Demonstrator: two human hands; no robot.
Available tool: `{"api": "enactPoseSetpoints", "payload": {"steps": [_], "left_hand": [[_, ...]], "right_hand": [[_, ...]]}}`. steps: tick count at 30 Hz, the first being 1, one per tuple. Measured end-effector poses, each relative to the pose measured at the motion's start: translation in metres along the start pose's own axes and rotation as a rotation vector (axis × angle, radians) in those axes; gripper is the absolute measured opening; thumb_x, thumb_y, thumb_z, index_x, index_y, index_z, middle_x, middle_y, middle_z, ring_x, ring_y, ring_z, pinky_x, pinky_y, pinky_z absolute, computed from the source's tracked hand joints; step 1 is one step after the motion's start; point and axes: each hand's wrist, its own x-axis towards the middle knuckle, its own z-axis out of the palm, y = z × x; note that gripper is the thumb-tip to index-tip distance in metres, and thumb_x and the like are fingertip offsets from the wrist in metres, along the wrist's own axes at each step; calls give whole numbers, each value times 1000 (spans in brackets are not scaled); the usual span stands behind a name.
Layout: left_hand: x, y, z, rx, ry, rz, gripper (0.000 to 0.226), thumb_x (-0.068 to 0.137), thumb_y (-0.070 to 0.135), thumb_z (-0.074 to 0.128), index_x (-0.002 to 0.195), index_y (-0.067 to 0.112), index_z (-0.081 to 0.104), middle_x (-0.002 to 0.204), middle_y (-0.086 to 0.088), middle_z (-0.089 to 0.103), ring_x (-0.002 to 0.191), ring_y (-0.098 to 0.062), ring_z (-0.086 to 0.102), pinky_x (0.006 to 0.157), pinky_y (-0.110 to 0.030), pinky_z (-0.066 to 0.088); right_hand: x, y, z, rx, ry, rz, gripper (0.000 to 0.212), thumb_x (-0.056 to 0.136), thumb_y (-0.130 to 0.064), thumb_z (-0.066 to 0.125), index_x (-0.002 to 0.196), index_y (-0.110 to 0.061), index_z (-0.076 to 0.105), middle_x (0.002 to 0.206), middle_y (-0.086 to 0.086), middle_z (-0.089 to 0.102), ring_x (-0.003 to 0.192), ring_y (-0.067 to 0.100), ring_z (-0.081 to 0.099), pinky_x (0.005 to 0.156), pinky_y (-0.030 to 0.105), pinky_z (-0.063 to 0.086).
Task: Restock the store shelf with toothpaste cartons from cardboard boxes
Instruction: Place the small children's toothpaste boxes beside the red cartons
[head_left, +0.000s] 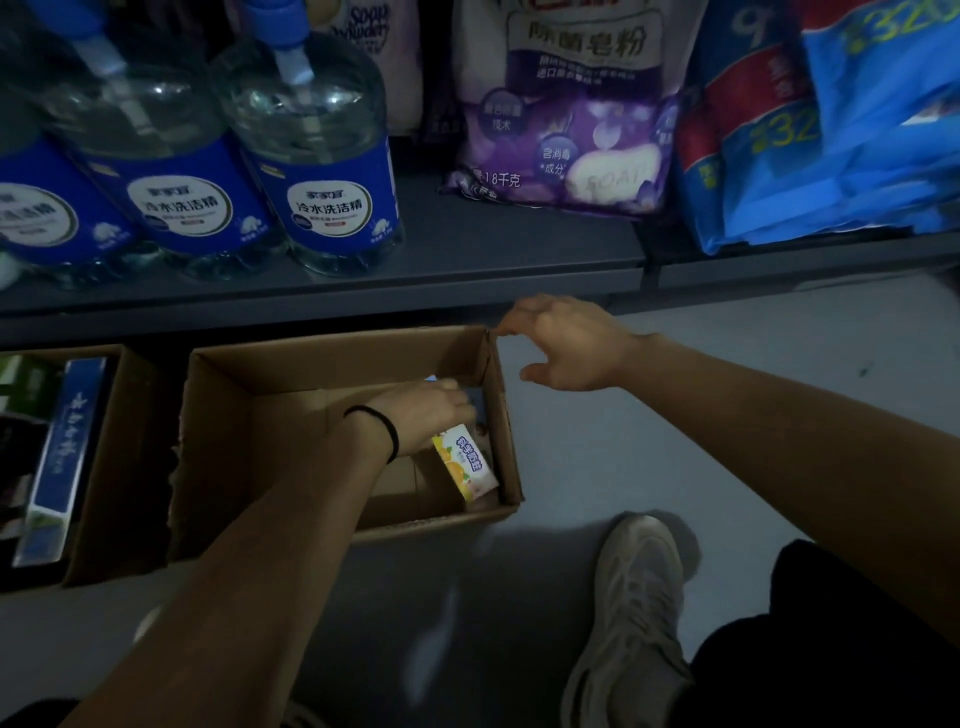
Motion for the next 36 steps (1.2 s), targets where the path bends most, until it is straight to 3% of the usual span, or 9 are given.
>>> {"api": "enactPoseSetpoints", "payload": {"steps": [5, 12, 15, 20, 25, 31, 36], "left_hand": [[-34, -6, -18, 7, 8, -142, 34, 91, 21, 57, 123, 22, 47, 122, 2, 50, 114, -15, 42, 87, -31, 46], [-88, -8, -34, 36, 39, -270, 31, 92, 25, 53, 122, 24, 45, 121, 5, 47, 115, -13, 41, 78, -24, 37], [-105, -12, -33, 29, 44, -302, 31, 92, 24, 53, 122, 23, 45, 121, 5, 47, 116, -13, 40, 74, -23, 34], [-124, -19, -25, 15, 101, -311, 32, 91, 24, 55, 122, 23, 46, 121, 6, 47, 116, -12, 39, 83, -27, 42], [-130, -30, -6, -13, 140, -318, 33, 92, 27, 54, 123, 26, 45, 122, 8, 47, 118, -11, 39, 82, -24, 39], [-124, -43, 13, -65, 181, -320, 30, 89, 28, 58, 117, 24, 50, 119, 7, 50, 116, -13, 42, 81, -31, 47], [-118, -47, 23, -102, 223, -308, 28, 87, 27, 61, 113, 23, 53, 115, 6, 54, 111, -14, 45, 77, -32, 47]], "right_hand": [[-9, -9, -5, -5, -2, -4, 57, 86, -33, 67, 137, -18, 46, 134, 3, 49, 123, 22, 45, 95, 31, 38], [-11, -48, -9, -63, -34, -117, 51, 87, -28, 65, 134, -18, 48, 134, 3, 49, 122, 21, 45, 96, 31, 39], [0, -61, 0, -106, -89, -192, 48, 84, -27, 67, 129, -20, 51, 128, 3, 51, 118, 21, 49, 89, 29, 40], [28, -74, 20, -213, -217, -268, 49, 86, -22, 65, 133, -19, 50, 130, 3, 52, 120, 21, 49, 97, 37, 46], [58, -74, 44, -327, -385, -295, 40, 88, -24, 63, 127, -22, 54, 125, 4, 55, 111, 23, 56, 88, 40, 52], [86, -64, 69, -432, -523, -349, 24, 91, -24, 59, 114, -17, 62, 114, 5, 63, 101, 25, 62, 83, 38, 54], [98, -58, 80, -468, -611, -383, 27, 93, -28, 57, 118, -18, 62, 115, 5, 62, 103, 24, 60, 79, 32, 48]]}}
